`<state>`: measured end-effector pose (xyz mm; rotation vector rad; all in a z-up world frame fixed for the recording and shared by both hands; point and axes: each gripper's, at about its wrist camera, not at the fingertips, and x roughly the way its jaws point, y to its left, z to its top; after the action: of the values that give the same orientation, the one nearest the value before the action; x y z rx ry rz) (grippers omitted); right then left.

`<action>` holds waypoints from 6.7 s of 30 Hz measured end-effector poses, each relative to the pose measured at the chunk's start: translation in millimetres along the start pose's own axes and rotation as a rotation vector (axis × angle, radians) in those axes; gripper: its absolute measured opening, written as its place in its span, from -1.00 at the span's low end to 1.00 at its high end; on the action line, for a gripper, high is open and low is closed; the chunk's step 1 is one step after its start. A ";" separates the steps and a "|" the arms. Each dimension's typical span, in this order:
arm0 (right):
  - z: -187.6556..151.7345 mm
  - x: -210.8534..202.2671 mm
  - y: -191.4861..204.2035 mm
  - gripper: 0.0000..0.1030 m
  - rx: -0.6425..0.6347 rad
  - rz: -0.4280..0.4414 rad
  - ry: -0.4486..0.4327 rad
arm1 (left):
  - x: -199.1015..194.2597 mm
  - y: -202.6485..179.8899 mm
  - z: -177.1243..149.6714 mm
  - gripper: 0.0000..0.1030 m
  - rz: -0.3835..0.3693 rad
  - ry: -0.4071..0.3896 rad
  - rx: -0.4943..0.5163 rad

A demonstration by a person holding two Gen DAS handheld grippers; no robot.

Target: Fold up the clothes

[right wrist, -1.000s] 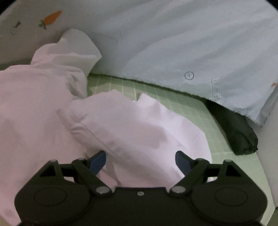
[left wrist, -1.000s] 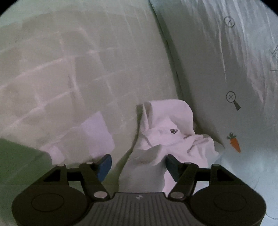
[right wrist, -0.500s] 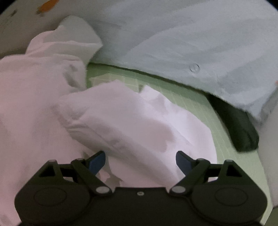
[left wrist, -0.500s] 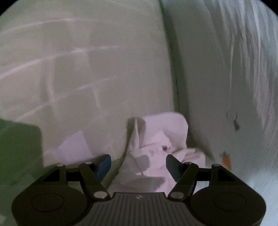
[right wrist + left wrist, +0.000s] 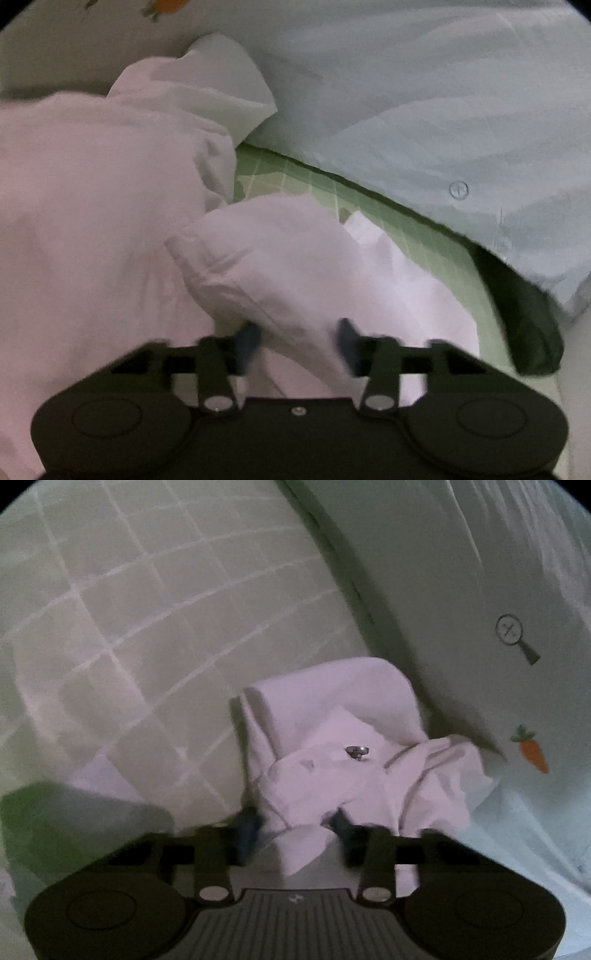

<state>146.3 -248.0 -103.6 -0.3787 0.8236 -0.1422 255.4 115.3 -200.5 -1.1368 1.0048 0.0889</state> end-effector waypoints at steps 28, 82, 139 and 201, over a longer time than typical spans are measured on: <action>-55.5 -48.3 -79.2 -0.90 0.333 -0.080 -0.074 | -225.6 60.6 -64.6 -0.61 0.312 -0.618 0.048; -176.3 -4.1 -195.7 0.35 1.371 0.076 0.129 | -214.6 102.0 -114.4 -0.09 0.281 -0.408 -0.092; -181.5 4.4 -211.9 -0.14 1.445 0.088 0.106 | -184.6 176.4 -113.1 -0.24 -0.196 -0.355 -0.549; -168.1 -9.4 -191.3 0.51 0.771 -0.292 0.208 | -208.9 124.6 -143.3 -0.67 0.230 -0.396 -0.099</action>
<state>20.1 -468.2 -127.7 0.2532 0.8493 -0.7549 -20.5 146.8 -150.2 -1.0360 0.7769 0.5332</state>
